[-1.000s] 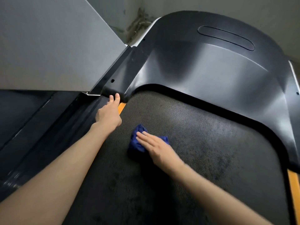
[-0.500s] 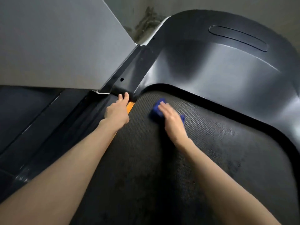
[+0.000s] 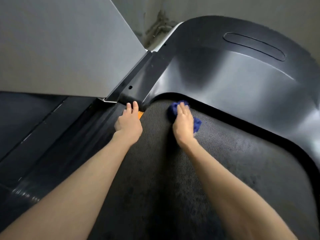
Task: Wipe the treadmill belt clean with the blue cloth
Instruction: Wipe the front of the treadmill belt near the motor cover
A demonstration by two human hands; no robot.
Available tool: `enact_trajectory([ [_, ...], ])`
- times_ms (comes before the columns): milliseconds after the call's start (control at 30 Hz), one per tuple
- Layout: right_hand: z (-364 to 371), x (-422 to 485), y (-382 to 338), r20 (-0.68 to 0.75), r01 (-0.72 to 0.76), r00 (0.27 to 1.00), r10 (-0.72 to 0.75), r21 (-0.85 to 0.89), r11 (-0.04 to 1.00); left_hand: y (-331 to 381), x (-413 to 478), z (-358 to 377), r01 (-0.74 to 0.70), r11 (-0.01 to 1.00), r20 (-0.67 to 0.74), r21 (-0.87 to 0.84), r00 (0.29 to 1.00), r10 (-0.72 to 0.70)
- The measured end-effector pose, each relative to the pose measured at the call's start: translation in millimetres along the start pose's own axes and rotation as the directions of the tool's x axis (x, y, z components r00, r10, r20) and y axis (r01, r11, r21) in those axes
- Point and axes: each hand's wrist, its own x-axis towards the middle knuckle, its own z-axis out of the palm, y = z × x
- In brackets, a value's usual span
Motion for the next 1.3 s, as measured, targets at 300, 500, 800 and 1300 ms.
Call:
enact_trajectory([
  [300,-26.3,-21.7,67.7,0.082,0.385,0.918,-0.387,0.037,0.922,-5.1,5.2,-0.4,0.019,1.0,0.031,-0.008,0.999,-0.019],
  [500,4.1,-89.4,2.0,0.025,0.203,0.977,-0.21,0.165,0.965,-3.2,3.8,3.4,0.058,0.998,-0.006,-0.031,0.998,-0.059],
  [800,-63.0,-99.8,144.9,-0.173,-0.39,0.899,0.401,0.099,0.916,6.7,-24.4,4.1,-0.073,0.992,-0.079,-0.099,0.995,0.065],
  [1300,-67.2,-139.2,134.5,-0.164,-0.438,0.867,0.47,0.197,0.877,-4.0,-16.4,10.8,-0.056,0.998,0.025,0.02,0.998,0.055],
])
